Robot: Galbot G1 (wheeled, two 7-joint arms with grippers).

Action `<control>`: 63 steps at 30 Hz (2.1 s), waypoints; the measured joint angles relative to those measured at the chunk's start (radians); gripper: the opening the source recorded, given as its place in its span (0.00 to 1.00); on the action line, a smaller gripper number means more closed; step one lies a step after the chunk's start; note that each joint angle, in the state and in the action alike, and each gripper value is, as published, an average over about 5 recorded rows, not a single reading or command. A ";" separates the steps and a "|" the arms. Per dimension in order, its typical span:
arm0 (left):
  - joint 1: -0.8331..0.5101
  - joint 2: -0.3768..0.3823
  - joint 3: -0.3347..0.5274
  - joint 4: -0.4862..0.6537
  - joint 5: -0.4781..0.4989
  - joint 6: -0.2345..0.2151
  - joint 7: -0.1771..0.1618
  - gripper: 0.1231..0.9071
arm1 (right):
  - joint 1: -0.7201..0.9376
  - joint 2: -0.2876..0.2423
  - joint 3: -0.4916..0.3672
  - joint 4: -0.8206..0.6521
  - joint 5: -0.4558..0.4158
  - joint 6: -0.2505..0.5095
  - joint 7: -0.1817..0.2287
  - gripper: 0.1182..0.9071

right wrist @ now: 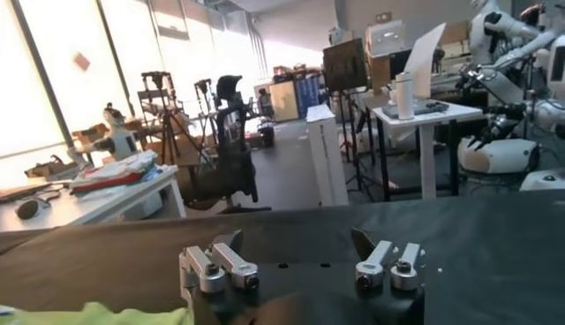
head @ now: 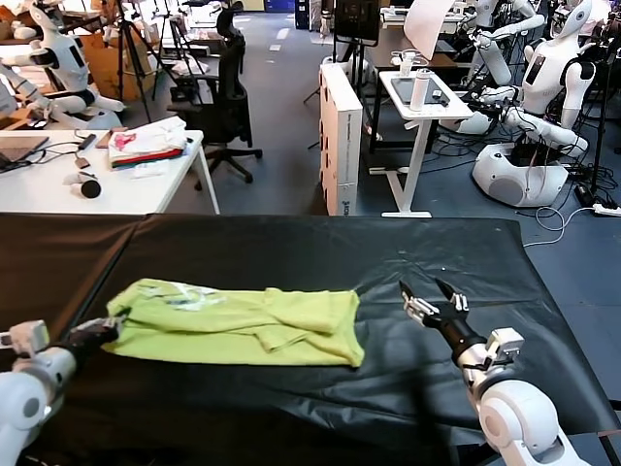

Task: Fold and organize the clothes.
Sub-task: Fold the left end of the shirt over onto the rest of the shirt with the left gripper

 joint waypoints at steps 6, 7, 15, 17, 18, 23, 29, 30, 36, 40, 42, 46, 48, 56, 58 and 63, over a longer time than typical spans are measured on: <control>0.016 -0.044 0.015 -0.084 -0.067 0.044 -0.060 0.08 | -0.011 0.006 0.010 0.009 -0.002 -0.008 0.001 1.00; 0.013 -0.057 0.026 -0.100 -0.088 0.059 -0.073 0.08 | -0.015 0.006 0.014 0.011 -0.002 -0.011 0.001 1.00; -0.073 -0.188 0.182 -0.172 -0.225 0.123 -0.158 0.08 | -0.062 0.015 0.062 0.028 -0.026 -0.007 -0.005 1.00; -0.109 -0.221 0.228 -0.170 -0.223 0.123 -0.167 0.08 | -0.080 0.021 0.077 0.032 -0.035 -0.004 -0.006 1.00; -0.127 -0.238 0.252 -0.168 -0.220 0.123 -0.169 0.08 | -0.090 0.024 0.085 0.035 -0.039 -0.002 -0.006 1.00; -0.209 -0.310 0.352 -0.144 -0.185 0.116 -0.164 0.08 | -0.134 0.038 0.118 0.044 -0.052 0.003 -0.007 1.00; -0.251 -0.376 0.446 -0.113 -0.136 0.109 -0.153 0.08 | -0.163 0.051 0.135 0.048 -0.070 0.005 -0.008 1.00; -0.254 -0.386 0.460 -0.107 -0.128 0.108 -0.152 0.08 | -0.165 0.053 0.135 0.048 -0.073 0.006 -0.008 1.00; -0.253 -0.425 0.527 -0.099 -0.107 0.112 -0.151 0.08 | -0.170 0.061 0.133 0.048 -0.082 0.006 -0.009 1.00; -0.254 -0.434 0.555 -0.099 -0.101 0.113 -0.152 0.08 | -0.170 0.065 0.129 0.047 -0.085 0.006 -0.010 1.00; -0.253 -0.437 0.564 -0.099 -0.100 0.113 -0.153 0.08 | -0.170 0.067 0.126 0.047 -0.086 0.006 -0.010 1.00; -0.251 -0.445 0.576 -0.095 -0.093 0.113 -0.155 0.08 | -0.171 0.069 0.123 0.046 -0.088 0.007 -0.010 1.00; -0.251 -0.451 0.582 -0.089 -0.086 0.113 -0.155 0.08 | -0.171 0.071 0.122 0.046 -0.089 0.007 -0.010 1.00; -0.256 -0.488 0.596 -0.063 -0.070 0.112 -0.156 0.08 | -0.172 0.074 0.120 0.045 -0.091 0.007 -0.010 1.00; -0.256 -0.500 0.602 -0.057 -0.063 0.112 -0.156 0.08 | -0.171 0.074 0.120 0.043 -0.091 0.007 -0.011 1.00; -0.266 -0.528 0.614 -0.037 -0.043 0.110 -0.153 0.08 | -0.171 0.075 0.120 0.040 -0.093 0.007 -0.011 1.00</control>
